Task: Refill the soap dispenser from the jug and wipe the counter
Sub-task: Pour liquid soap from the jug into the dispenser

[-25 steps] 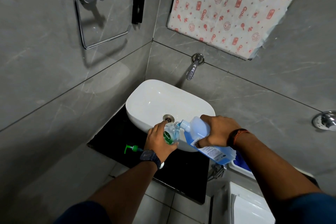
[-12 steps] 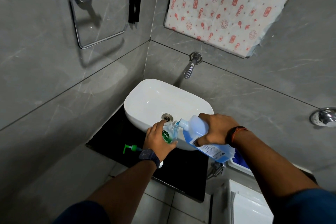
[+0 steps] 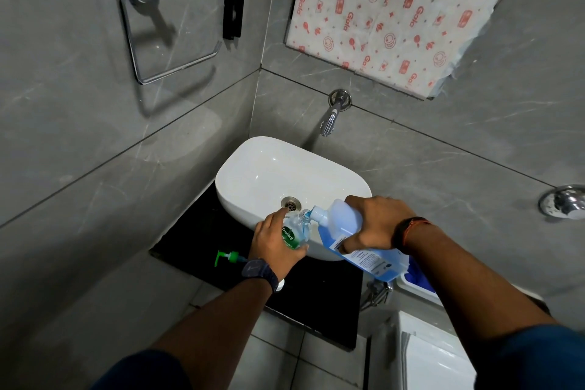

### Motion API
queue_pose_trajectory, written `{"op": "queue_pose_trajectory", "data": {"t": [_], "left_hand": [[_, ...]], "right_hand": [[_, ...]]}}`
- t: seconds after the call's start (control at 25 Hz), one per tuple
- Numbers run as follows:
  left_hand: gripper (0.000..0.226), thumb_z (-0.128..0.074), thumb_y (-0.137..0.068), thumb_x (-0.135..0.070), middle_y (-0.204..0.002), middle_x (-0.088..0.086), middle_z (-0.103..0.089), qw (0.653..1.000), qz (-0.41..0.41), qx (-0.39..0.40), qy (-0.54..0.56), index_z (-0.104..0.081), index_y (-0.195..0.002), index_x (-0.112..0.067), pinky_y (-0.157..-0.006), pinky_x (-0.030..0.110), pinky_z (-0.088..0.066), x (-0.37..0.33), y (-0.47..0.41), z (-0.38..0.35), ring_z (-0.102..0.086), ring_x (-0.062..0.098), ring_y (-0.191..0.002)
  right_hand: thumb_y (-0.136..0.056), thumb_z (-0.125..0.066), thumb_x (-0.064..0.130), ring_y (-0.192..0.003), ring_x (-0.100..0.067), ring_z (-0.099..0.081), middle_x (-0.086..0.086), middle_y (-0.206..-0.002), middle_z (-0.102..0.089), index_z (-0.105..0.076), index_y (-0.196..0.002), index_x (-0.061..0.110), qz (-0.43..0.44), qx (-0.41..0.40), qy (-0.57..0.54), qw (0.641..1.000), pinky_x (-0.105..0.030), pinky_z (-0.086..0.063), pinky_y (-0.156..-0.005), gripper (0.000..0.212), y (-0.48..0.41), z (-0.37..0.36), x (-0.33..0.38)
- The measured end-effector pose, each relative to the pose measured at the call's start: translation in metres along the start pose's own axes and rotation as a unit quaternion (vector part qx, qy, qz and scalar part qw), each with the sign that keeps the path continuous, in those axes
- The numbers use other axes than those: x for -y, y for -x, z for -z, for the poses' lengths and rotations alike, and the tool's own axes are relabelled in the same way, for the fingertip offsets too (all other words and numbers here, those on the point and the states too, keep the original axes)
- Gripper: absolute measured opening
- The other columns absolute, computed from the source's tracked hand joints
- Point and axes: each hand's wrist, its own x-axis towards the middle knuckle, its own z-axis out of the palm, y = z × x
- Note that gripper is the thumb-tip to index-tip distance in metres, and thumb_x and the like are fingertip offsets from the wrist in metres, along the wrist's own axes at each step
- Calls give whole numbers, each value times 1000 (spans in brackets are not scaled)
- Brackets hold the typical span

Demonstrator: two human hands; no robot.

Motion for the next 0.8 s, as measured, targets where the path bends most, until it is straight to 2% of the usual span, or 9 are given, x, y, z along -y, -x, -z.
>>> {"op": "queue_pose_trajectory", "data": {"t": [0.28, 0.56, 0.8], "left_hand": [[77, -86, -49, -28, -112, 5, -61, 1000, -3, -5, 7, -51, -118, -17, -85, 29, -42, 1, 0, 3, -54, 26, -100], [75, -87, -48, -25, -109, 7, -62, 1000, -18, -17, 2, -53, -115, -14, -86, 31, -43, 0, -2, 8, -56, 26, -98], [75, -86, -50, -25, -110, 6, -61, 1000, -11, -16, -1, -52, -116, -16, -85, 32, -44, 2, 0, 13, -55, 26, -98]], "right_hand": [[-47, -58, 85, -75, -19, -50, 9, -87, -51, -44, -110, 40, -2, 0, 2, 1000, -30, -35, -62, 78, -3, 1, 0], [-44, -58, 85, -77, -22, -50, 3, -100, -64, -45, -108, 40, -5, -6, -3, 1000, -32, -38, -65, 79, -6, 2, 3], [-43, -59, 84, -77, -22, -53, 5, -97, -64, -45, -102, 41, 4, -8, -3, 1000, -32, -37, -62, 75, -8, 4, 8]]}}
